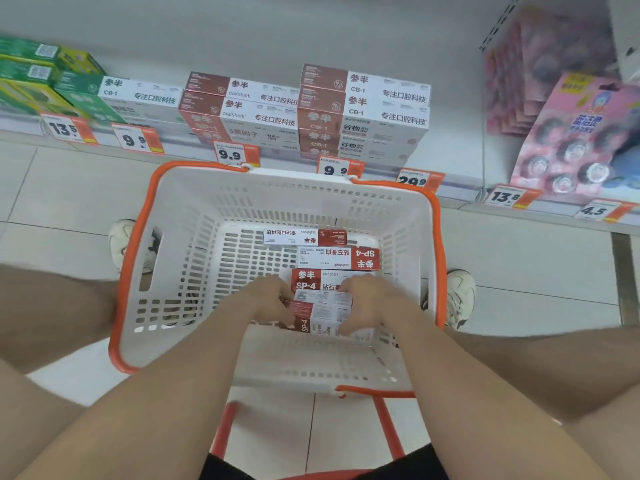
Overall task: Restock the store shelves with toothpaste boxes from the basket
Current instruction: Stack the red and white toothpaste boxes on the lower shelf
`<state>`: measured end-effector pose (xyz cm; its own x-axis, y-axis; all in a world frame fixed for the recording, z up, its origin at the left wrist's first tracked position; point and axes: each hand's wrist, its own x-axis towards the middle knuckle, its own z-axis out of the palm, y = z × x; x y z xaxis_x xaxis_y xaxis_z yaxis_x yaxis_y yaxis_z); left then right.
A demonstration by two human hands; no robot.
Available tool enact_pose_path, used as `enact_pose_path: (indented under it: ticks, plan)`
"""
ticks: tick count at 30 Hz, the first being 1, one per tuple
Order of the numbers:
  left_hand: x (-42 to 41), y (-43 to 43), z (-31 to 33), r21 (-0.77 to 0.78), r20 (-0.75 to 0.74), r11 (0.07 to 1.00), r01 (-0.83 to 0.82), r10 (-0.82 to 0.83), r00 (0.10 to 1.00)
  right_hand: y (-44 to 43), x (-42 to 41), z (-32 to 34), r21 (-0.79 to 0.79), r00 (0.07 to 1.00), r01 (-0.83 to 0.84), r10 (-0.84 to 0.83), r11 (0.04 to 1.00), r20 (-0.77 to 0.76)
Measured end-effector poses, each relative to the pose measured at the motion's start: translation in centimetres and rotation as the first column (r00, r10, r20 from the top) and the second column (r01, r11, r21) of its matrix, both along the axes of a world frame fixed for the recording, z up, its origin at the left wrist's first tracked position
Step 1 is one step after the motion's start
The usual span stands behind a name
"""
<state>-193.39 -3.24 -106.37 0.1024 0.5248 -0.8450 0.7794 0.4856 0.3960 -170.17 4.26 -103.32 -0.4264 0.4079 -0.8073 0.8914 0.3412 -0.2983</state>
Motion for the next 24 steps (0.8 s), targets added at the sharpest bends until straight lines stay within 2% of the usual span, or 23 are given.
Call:
enact_pose_path:
  ticks: [3,6,9,11,12,14,17,21,23,24]
  plan:
    - [-1.9,1.5,2.6,-0.059,0.15,0.953,-0.298,0.304,0.941,1.9,-0.3,2.1,-0.118,0.97,0.237,-0.242,0.964,-0.026]
    - [-2.2,2.7,6.0,-0.174,0.365,0.784,-0.596,0.613,0.7,3.0,0.2,4.1,-0.236,0.897,0.393,-0.427,0.889,-0.115]
    - [-1.6,3.4,9.5,-0.2,0.507,0.643,-0.74,0.714,0.483,3.2,0.8,6.6,-0.403,0.708,0.561,-0.672,0.723,-0.22]
    - [-1.4,3.6,11.4,-0.213,0.579,0.528,-0.822,0.746,0.329,3.3,1.0,8.3,-0.434,0.561,0.648,-0.778,0.626,-0.284]
    - [-1.3,3.6,12.4,-0.202,0.606,0.484,-0.851,0.745,0.28,3.4,1.0,9.2,-0.42,0.507,0.68,-0.799,0.601,-0.323]
    - [-1.3,3.8,14.1,-0.133,0.636,0.439,-0.889,0.726,0.263,3.7,1.0,10.8,-0.391,0.389,0.742,-0.825,0.545,-0.411]
    - [-1.0,4.4,16.8,0.028,0.643,0.389,-0.921,0.698,0.314,4.3,1.6,12.9,-0.422,0.253,0.759,-0.823,0.495,-0.509]
    - [-0.6,5.0,19.6,0.225,0.589,0.324,-0.919,0.706,0.393,4.5,2.0,15.5,-0.461,0.187,0.756,-0.828,0.465,-0.529]
    - [-0.4,5.0,20.4,0.26,0.564,0.341,-0.903,0.706,0.429,4.1,1.7,16.3,-0.432,0.184,0.776,-0.82,0.46,-0.542]
    - [-0.2,4.9,20.8,0.252,0.559,0.358,-0.899,0.704,0.437,3.9,1.6,16.3,-0.38,0.214,0.786,-0.791,0.487,-0.573]
